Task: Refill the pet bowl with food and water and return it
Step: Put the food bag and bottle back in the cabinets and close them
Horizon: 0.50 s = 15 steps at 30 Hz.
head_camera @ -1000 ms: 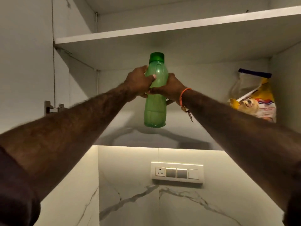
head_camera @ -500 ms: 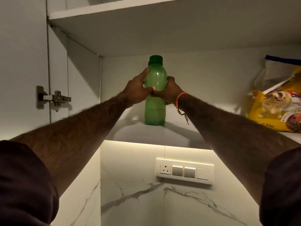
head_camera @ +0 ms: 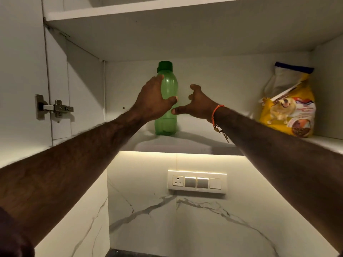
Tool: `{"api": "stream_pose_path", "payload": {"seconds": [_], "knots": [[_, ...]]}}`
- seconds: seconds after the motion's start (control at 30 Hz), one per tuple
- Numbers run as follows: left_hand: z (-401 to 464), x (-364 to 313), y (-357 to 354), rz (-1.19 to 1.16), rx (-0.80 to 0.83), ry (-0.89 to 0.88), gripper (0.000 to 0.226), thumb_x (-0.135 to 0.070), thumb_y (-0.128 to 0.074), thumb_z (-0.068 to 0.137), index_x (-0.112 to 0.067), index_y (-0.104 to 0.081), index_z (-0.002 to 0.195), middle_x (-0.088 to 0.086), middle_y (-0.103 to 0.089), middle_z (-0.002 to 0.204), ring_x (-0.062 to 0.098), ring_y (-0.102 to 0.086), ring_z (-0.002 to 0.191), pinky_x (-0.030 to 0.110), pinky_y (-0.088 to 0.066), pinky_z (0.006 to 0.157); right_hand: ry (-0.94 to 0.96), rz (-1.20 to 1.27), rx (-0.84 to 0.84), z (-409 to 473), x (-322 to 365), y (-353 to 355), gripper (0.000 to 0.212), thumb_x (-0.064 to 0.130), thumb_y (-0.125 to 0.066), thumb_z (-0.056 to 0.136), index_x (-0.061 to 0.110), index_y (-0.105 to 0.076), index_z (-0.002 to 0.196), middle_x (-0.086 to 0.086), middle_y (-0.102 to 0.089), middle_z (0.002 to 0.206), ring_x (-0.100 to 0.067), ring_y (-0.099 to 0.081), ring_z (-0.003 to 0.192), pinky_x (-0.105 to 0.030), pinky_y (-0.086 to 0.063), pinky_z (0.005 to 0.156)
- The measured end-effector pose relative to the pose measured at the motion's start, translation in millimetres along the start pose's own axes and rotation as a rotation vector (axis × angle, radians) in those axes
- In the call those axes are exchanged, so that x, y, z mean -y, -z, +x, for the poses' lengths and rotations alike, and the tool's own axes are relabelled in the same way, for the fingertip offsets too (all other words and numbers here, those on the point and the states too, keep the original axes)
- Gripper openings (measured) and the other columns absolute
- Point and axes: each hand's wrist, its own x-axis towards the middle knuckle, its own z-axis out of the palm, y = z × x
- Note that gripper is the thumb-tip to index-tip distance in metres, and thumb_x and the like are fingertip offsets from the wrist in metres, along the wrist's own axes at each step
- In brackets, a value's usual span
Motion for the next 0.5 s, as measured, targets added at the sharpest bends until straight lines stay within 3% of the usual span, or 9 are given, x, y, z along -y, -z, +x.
{"api": "stream_pose_path", "payload": {"seconds": [0.2, 0.37, 0.5], "knots": [[-34, -36, -5, 0.044, 0.036, -0.088, 0.092, -0.068, -0.054, 0.094, -0.014, -0.024, 0.162, 0.012, -0.024, 0.169, 0.030, -0.021, 0.157, 0.044, -0.022, 0.124, -0.005, -0.066, -0.107, -73, 5, 25, 0.122, 0.040, -0.092, 0.071, 0.013, -0.013, 0.160, -0.013, -0.035, 0.160, -0.031, -0.046, 0.139, -0.044, -0.045, 0.111], [-69, -75, -11, -0.042, 0.106, -0.182, 0.087, -0.073, -0.038, 0.097, -0.019, -0.023, 0.163, 0.011, -0.016, 0.172, 0.029, -0.010, 0.159, 0.047, -0.014, 0.128, -0.017, -0.188, -0.306, -157, 12, 51, 0.105, 0.040, -0.087, 0.077, 0.015, -0.026, 0.158, -0.009, -0.039, 0.158, -0.024, -0.042, 0.143, -0.029, -0.040, 0.107], [-98, -116, -23, -0.126, 0.144, -0.270, 0.077, -0.067, -0.027, 0.103, -0.020, -0.023, 0.164, 0.012, -0.013, 0.172, 0.029, -0.007, 0.160, 0.046, -0.009, 0.129, -0.074, -0.313, -0.410, -224, 20, 80, 0.097, 0.044, -0.084, 0.079, 0.018, -0.031, 0.156, -0.005, -0.040, 0.159, -0.024, -0.041, 0.143, -0.040, -0.042, 0.113]]}}
